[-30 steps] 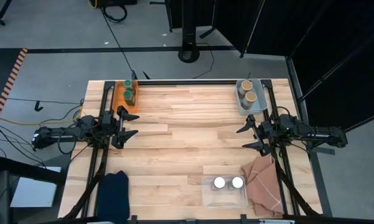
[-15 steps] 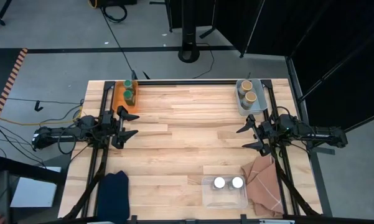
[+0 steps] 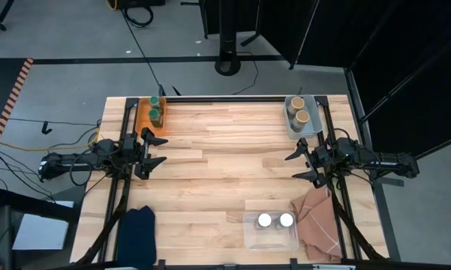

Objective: Sort spices by type
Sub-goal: Return to Home Position

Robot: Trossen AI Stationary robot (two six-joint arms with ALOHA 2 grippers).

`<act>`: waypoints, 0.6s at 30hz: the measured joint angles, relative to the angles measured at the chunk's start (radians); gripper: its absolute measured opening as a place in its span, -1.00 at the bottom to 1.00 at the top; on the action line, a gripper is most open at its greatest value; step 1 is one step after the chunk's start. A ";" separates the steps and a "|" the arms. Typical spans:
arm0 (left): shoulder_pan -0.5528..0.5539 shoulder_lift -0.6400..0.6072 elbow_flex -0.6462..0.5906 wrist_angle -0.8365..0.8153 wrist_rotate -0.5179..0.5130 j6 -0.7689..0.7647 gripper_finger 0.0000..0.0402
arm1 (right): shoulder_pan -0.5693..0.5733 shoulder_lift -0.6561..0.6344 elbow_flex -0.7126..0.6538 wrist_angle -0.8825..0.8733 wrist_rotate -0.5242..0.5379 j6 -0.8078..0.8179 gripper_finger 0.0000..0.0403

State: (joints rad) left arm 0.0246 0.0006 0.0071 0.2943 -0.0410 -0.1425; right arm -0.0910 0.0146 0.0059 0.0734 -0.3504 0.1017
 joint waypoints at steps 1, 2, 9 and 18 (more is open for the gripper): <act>0.000 0.000 0.000 0.000 0.000 0.000 0.66 | 0.000 0.000 0.000 0.000 0.000 0.000 0.62; 0.000 0.000 0.000 0.000 0.000 0.000 0.66 | 0.000 0.000 0.000 0.000 0.000 0.000 0.62; 0.000 0.000 0.000 0.000 0.000 0.000 0.66 | 0.000 0.000 0.000 0.000 0.000 0.000 0.63; 0.000 0.000 0.000 0.000 0.000 0.000 0.66 | 0.000 0.000 0.000 0.000 0.000 0.000 0.62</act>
State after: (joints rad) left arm 0.0245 0.0006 0.0069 0.2939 -0.0410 -0.1425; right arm -0.0910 0.0143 0.0059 0.0734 -0.3508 0.1017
